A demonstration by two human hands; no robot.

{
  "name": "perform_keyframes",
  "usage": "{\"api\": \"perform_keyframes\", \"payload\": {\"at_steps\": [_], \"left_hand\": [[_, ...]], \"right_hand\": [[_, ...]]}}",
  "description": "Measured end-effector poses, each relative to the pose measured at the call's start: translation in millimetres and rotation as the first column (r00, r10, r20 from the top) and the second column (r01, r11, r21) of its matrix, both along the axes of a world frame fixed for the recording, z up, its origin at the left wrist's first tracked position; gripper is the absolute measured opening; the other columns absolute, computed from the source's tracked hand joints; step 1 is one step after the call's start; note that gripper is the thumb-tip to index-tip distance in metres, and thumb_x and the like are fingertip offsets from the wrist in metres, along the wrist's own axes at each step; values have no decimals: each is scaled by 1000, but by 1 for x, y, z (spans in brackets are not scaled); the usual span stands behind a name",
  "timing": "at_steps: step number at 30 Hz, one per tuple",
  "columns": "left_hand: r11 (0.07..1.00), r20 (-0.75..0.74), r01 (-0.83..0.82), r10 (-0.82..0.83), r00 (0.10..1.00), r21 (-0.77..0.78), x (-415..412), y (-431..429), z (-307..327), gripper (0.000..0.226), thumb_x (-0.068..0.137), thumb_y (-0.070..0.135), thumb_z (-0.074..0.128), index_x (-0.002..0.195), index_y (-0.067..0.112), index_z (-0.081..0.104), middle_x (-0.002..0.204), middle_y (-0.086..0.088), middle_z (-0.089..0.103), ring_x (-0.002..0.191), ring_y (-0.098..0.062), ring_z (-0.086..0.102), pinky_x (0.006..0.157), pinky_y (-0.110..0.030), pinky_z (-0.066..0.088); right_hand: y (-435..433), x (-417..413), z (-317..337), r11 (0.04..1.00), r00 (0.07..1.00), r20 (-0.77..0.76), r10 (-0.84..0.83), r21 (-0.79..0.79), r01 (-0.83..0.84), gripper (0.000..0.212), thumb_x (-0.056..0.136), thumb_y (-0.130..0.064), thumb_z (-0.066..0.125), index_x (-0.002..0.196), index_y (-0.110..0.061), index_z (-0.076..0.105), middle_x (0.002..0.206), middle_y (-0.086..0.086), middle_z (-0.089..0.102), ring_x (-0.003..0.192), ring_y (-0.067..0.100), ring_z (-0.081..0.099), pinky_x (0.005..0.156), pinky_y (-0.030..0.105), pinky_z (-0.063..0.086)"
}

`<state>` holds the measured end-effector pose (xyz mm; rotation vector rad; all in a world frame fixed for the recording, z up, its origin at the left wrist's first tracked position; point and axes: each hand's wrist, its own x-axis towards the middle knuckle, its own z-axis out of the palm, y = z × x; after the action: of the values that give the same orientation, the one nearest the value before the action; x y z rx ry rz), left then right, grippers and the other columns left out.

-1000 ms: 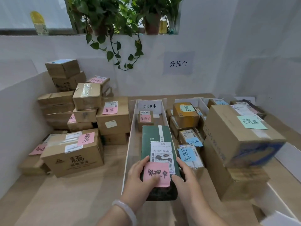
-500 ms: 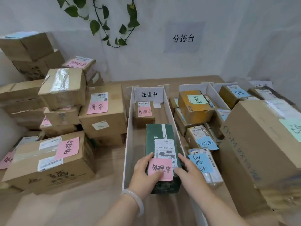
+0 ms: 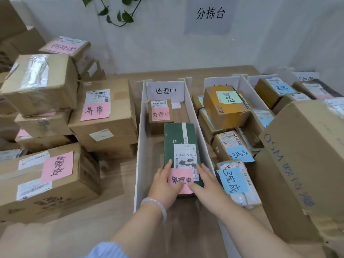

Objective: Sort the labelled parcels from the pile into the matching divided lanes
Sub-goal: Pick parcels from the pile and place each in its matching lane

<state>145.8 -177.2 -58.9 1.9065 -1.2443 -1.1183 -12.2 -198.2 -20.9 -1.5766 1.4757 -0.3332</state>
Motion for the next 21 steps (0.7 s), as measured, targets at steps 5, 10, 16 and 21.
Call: {"api": "perform_keyframes", "payload": {"at_steps": [5, 10, 16, 21], "left_hand": [[999, 94, -37, 33, 995, 34, 8, 2, 7, 81, 88, 25, 62, 156, 27, 18, 158, -1, 25, 145, -14, 25, 118, -32, 27], [998, 227, -47, 39, 973, 30, 13, 6, 12, 78, 90, 30, 60, 156, 26, 18, 162, -7, 15, 150, -19, 15, 118, -30, 19], [988, 406, 108, -54, 912, -112, 31, 26, 37, 72, 93, 37, 61, 154, 29, 23, 162, -1, 17, 150, -15, 10, 117, -24, 12], [976, 533, 159, -58, 844, -146, 51, 66, 50, 72, 91, 49, 59, 153, 33, 26, 161, 5, 21, 148, -15, 18, 119, -30, 17]], "right_hand": [[-6, 6, -3, 995, 995, -9, 98, 27, -97, 71, 93, -32, 55, 154, -36, 19, 161, -18, 5, 146, 3, 13, 109, 20, 16], [-13, 23, -13, 995, 995, 7, 102, 16, -103, 68, 93, -30, 50, 154, -35, 21, 162, -16, 6, 147, 8, 12, 114, 27, 17], [-20, 39, -10, 996, 985, 158, 76, 39, -83, 49, 103, -34, 38, 151, -31, 29, 158, -12, 23, 145, 8, 18, 105, 21, 16], [9, 26, 3, 977, 981, 47, 190, -109, -184, 57, 99, -34, 50, 151, -28, 29, 158, -9, 23, 145, 7, 18, 111, 18, 12]]}}
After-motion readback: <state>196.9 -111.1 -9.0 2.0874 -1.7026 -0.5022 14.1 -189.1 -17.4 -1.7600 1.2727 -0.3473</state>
